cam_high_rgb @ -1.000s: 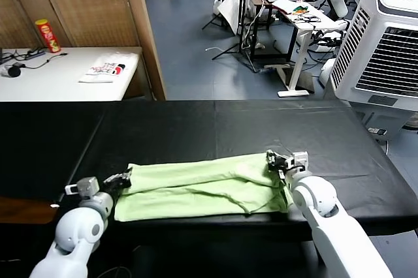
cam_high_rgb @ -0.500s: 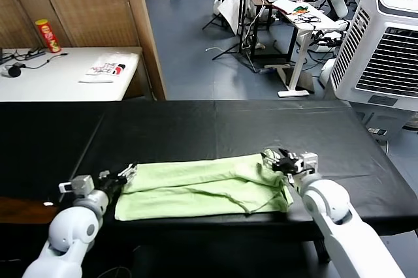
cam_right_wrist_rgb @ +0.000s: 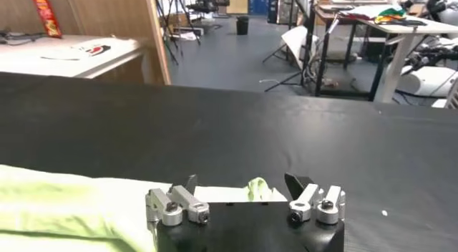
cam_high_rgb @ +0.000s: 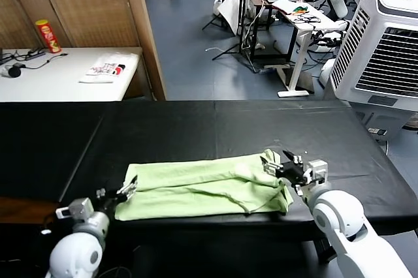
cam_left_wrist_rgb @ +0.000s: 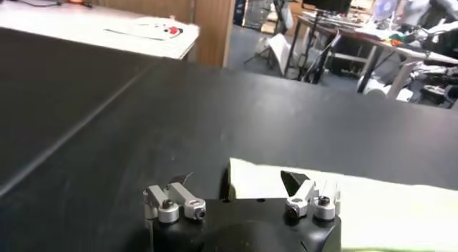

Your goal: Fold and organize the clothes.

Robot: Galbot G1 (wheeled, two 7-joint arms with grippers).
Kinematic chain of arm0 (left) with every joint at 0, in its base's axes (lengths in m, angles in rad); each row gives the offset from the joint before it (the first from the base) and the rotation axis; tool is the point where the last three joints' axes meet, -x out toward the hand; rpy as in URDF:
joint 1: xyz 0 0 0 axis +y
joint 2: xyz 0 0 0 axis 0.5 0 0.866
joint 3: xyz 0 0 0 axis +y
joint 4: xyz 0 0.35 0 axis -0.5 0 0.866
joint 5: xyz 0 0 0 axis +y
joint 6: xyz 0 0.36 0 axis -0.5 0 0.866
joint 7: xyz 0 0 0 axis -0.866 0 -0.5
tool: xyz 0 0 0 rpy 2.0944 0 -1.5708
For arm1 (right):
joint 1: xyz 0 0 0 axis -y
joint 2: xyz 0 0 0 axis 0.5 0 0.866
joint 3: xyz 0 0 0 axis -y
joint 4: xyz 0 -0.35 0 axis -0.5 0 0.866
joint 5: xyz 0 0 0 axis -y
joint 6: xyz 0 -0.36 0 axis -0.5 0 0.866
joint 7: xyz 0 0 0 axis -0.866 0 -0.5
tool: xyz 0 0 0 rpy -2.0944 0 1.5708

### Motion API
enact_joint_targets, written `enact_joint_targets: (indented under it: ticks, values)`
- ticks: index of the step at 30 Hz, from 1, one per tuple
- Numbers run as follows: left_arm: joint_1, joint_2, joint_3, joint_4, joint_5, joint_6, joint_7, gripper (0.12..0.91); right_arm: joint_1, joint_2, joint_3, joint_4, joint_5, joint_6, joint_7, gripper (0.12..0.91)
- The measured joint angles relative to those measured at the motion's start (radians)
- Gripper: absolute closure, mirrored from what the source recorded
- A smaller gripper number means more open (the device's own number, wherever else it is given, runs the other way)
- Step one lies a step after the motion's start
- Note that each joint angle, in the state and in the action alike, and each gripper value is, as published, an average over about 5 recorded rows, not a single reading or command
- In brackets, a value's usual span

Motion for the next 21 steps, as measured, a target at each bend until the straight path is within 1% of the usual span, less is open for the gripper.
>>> enact_joint_targets:
  ticks: [11, 14, 17, 18, 21]
  values:
    - [0.050, -0.074, -0.003, -0.016, 0.030, -0.015, 0.008, 0.234, 0.003, -0.001, -0.010, -0.001, -0.004, 0.006, -0.013, 0.227]
    - [0.053, -0.090, -0.003, -0.010, 0.033, -0.020, 0.009, 0.257, 0.000, -0.001, -0.010, 0.001, -0.011, 0.010, -0.016, 0.227]
    - [0.053, -0.103, -0.003, -0.005, 0.034, -0.022, 0.009, 0.324, -0.005, -0.001, -0.009, 0.004, -0.021, 0.019, -0.023, 0.227]
    - [0.053, -0.108, -0.003, -0.005, 0.035, -0.023, 0.009, 0.358, -0.006, -0.001, -0.008, 0.005, -0.023, 0.022, -0.025, 0.227]
    - [0.056, -0.123, -0.001, -0.007, 0.042, -0.023, 0.009, 0.500, -0.009, -0.001, -0.003, 0.006, -0.028, 0.026, -0.031, 0.227]
